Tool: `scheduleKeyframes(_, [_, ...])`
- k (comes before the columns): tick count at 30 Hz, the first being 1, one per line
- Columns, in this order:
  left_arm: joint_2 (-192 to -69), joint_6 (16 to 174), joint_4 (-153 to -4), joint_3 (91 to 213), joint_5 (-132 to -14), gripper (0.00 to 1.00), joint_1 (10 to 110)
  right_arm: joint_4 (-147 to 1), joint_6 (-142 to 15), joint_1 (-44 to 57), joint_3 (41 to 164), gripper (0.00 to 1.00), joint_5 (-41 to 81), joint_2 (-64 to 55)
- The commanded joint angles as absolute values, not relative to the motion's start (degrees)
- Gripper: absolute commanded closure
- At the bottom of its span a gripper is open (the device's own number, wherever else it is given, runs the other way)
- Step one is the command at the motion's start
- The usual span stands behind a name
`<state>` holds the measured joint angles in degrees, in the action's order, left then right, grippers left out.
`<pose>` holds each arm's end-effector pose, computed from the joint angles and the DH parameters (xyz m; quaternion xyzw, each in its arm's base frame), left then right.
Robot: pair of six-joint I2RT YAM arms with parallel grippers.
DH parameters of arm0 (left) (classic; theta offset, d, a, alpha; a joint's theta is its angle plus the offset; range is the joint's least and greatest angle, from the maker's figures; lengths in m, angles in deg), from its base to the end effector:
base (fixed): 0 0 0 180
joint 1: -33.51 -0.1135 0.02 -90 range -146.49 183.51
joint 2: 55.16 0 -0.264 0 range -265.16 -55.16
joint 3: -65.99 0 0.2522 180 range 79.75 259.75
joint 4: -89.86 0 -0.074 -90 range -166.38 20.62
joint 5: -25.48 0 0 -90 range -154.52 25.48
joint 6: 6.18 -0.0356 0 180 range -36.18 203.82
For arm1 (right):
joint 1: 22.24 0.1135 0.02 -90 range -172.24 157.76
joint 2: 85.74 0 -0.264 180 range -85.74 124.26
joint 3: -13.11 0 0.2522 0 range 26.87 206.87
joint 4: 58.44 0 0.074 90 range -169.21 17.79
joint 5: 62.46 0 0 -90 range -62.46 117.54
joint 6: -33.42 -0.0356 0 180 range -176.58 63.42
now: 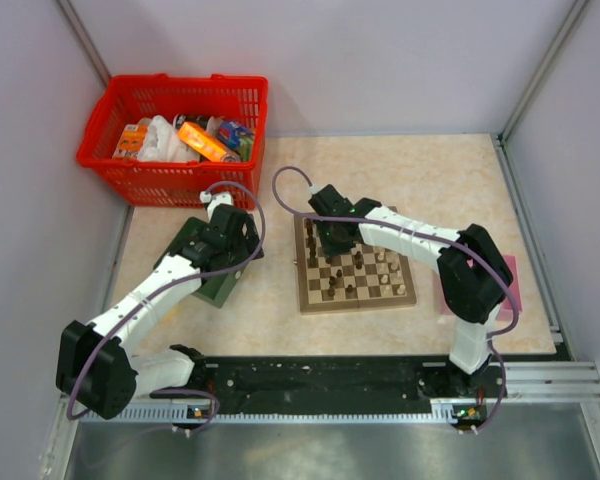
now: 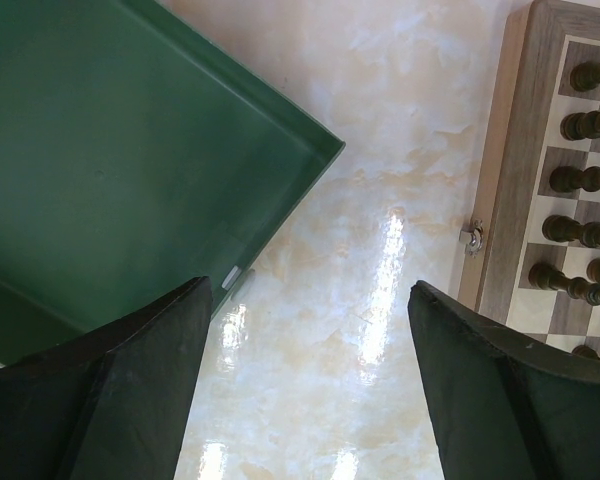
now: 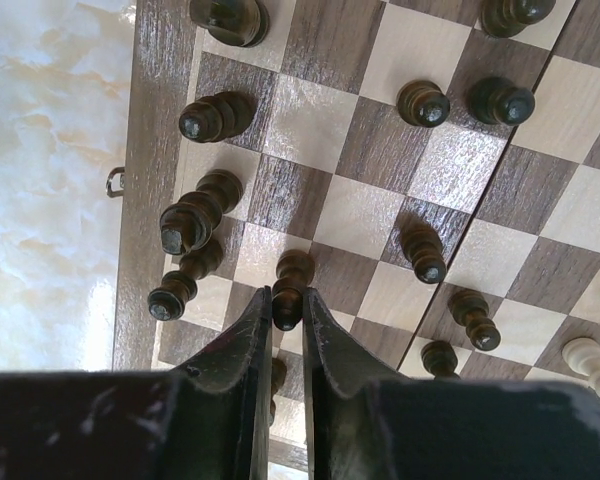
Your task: Set up the chess pieces on the board
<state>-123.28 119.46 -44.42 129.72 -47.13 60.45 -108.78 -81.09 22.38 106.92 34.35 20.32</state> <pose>0.2208 -0.1003 0.2563 -0.1219 0.9226 -0.0537 0.3620 0.2804 0.2708 0.2166 -0.1555 0.9574 0.0867 0.2275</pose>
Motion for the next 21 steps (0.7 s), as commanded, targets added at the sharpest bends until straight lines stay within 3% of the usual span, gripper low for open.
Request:
scheduleKeyframes(1, [-123.1,118.97,-45.01,130.28,-47.29,0.16,60.23,-108.5,-80.75,23.11,109.49,0.91,34.75,20.34])
scheduleKeyframes(21, [-123.71,119.33,-45.62,130.46,-47.47,0.17,60.23,-109.56,-83.47,28.91,106.59,0.92,35.45,12.25])
